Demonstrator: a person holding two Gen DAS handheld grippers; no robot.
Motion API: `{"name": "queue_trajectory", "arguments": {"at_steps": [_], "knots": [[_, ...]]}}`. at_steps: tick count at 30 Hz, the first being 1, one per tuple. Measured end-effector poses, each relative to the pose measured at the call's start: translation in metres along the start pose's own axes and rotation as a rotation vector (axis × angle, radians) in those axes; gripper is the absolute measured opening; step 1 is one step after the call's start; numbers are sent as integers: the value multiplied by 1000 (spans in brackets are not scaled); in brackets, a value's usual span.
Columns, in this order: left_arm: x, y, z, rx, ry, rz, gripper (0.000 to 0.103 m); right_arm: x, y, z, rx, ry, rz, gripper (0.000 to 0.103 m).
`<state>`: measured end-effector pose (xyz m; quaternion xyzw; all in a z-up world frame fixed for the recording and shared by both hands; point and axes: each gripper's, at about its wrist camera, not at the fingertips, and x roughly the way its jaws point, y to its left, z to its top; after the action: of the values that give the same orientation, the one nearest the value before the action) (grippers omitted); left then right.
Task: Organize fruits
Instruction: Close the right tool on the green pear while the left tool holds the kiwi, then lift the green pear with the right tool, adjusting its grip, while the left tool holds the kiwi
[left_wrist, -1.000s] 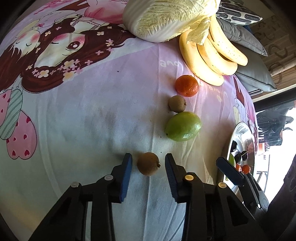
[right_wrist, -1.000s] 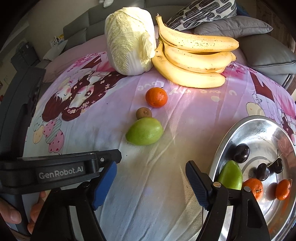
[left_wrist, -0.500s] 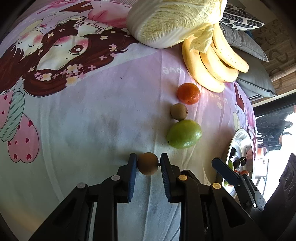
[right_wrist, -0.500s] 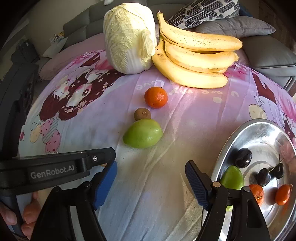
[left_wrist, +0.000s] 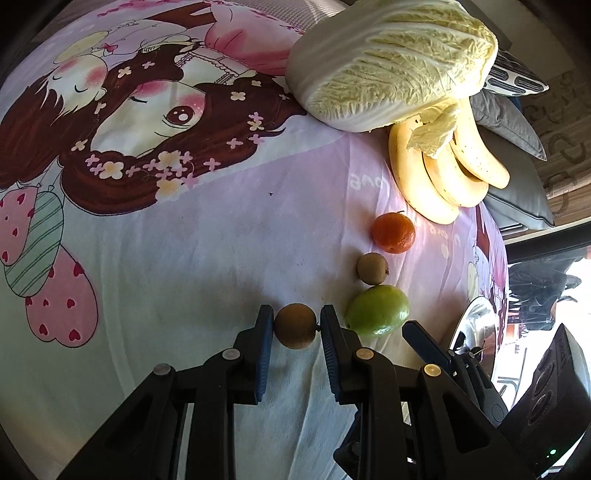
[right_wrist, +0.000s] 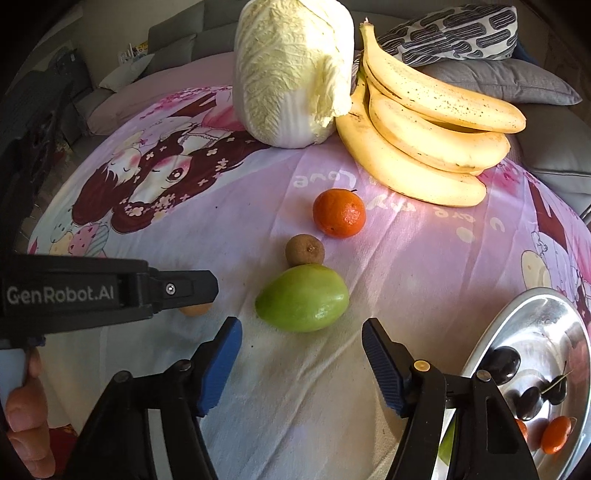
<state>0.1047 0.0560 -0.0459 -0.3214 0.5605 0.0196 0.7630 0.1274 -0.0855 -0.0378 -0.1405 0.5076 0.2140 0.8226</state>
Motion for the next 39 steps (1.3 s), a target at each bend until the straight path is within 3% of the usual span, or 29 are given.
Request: {"name": "queue_trajectory", "arguments": {"at_steps": [3,13,39], "knots": [[0,-2,4,-11,-8,3,27,6,4,2,-13,7,-1,64],[2,-3,9,-14,0,-1,27,15,8,7,-52,-3,-40,63],[8,-8,10,-3,12,9,27,17,3,8,-44,-17,-15,59]]}}
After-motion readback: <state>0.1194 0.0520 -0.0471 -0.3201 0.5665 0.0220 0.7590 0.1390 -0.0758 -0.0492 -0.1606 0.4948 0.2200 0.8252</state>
